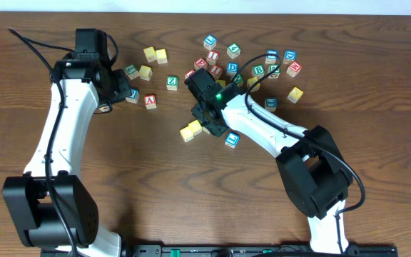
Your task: Spell out CORL
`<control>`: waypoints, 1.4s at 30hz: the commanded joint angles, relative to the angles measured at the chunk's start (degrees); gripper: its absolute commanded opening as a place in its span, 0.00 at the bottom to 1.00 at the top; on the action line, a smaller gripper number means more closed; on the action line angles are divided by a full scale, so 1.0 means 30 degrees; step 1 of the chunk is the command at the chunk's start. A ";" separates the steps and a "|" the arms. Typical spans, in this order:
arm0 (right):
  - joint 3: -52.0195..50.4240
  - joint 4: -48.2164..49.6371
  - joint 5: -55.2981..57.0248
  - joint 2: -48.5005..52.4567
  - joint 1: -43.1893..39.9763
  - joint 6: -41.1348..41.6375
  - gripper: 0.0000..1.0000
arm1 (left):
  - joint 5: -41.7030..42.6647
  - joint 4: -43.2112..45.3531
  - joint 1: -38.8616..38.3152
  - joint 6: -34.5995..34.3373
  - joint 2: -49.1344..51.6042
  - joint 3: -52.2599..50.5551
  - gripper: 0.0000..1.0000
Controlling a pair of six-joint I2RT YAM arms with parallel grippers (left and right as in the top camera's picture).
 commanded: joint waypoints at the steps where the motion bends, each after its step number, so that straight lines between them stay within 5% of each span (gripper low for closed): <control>1: -0.0095 -0.0066 0.0648 -0.0219 -0.0015 -0.3279 0.59 | -0.0233 -0.0044 0.0029 0.0175 0.0051 -0.0131 0.09; 3: -0.0087 0.0007 0.0743 -0.0240 -0.0087 -0.6076 0.70 | -0.0233 -0.0044 0.0029 0.0175 0.0051 -0.0131 0.09; 8: -0.0058 0.1282 -0.1005 -0.0991 -0.0670 -1.7005 0.55 | -0.0233 -0.0029 0.0029 0.0175 0.0051 -0.0131 0.09; 21: -0.0073 -0.1639 -0.4954 -0.1129 -0.1326 -2.9099 0.47 | -0.0233 -0.0044 0.0029 0.0175 0.0051 -0.0131 0.09; 42: -0.0131 -0.0597 -0.4073 0.0415 -0.1341 -3.1248 0.52 | -0.0233 -0.0109 0.0029 0.0175 0.0051 -0.0131 0.09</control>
